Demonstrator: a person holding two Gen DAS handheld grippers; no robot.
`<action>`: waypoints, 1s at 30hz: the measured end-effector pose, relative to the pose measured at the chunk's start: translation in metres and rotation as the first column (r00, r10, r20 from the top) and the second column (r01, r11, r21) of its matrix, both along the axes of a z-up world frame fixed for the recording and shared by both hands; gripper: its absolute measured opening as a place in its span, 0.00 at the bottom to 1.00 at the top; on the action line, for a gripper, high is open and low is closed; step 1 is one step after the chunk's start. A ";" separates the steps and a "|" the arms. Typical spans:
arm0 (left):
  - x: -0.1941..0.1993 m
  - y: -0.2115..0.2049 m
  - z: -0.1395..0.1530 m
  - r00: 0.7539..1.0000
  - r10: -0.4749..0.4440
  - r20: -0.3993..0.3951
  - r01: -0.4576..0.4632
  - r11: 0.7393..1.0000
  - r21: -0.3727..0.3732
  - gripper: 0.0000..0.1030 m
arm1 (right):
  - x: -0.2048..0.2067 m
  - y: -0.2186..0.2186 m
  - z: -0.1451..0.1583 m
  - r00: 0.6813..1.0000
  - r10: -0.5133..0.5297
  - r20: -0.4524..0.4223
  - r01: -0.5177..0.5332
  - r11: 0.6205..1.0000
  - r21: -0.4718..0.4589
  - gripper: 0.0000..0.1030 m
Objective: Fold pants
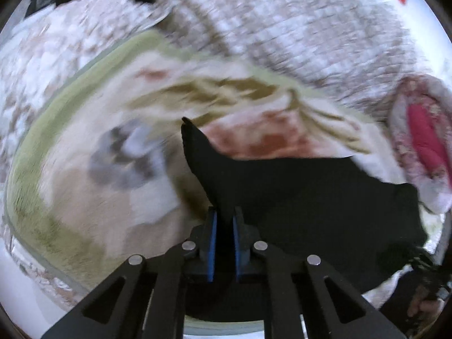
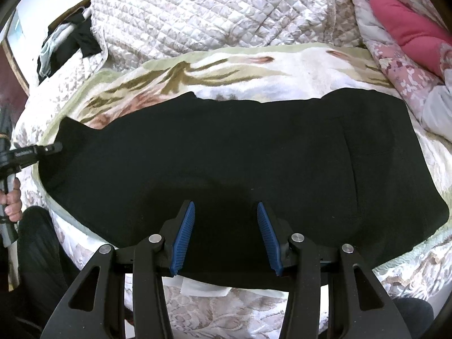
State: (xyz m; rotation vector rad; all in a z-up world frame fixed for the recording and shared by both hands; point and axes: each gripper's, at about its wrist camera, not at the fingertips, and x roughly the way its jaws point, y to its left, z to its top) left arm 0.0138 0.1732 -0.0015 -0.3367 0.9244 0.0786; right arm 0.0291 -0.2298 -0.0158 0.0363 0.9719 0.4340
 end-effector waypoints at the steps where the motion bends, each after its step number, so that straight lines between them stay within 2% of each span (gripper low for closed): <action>1: 0.002 -0.008 0.007 1.000 -0.022 0.020 0.022 0.999 -0.033 0.11 | 0.000 -0.001 0.001 1.000 -0.004 0.002 0.004 1.000 0.003 0.46; 5: 0.017 -0.051 0.029 0.987 -0.134 0.091 0.143 0.984 -0.106 0.11 | -0.001 -0.008 0.003 1.000 -0.023 0.007 0.023 1.000 0.014 0.46; 9: 0.037 -0.105 0.032 0.960 -0.254 0.116 0.270 0.951 -0.153 0.11 | 0.000 -0.019 0.003 0.999 -0.045 0.005 0.045 0.999 0.021 0.45; 12: 0.051 -0.141 0.020 0.939 -0.327 0.109 0.342 0.919 -0.197 0.11 | 0.001 -0.027 0.002 0.998 -0.068 -0.002 0.068 0.997 0.023 0.45; 17: 0.071 -0.192 -0.023 0.913 -0.406 0.026 0.400 0.884 -0.242 0.11 | 0.002 -0.036 0.000 0.996 -0.092 -0.015 0.092 0.995 0.029 0.45; 20: 0.069 -0.201 -0.038 0.900 -0.436 0.008 0.423 0.867 -0.262 0.13 | 0.002 -0.038 0.001 0.996 -0.092 -0.013 0.093 0.995 0.033 0.45; 24: 0.060 -0.189 -0.017 0.893 -0.443 0.084 0.445 0.836 -0.322 0.24 | 0.005 -0.034 0.004 0.997 -0.080 -0.009 0.080 0.994 0.067 0.45; 26: 0.053 -0.180 -0.006 0.893 -0.431 0.127 0.448 0.837 -0.314 0.30 | 0.006 -0.030 0.006 0.998 -0.062 -0.011 0.063 0.994 0.093 0.45; 27: 0.049 -0.173 0.000 0.898 -0.416 0.144 0.440 0.845 -0.303 0.32 | 0.008 -0.027 0.007 0.999 -0.047 -0.014 0.048 0.992 0.113 0.45; 30: 0.039 -0.146 0.008 0.926 -0.342 0.158 0.372 0.900 -0.229 0.33 | 0.014 -0.016 0.006 0.999 -0.005 -0.039 0.012 0.984 0.177 0.46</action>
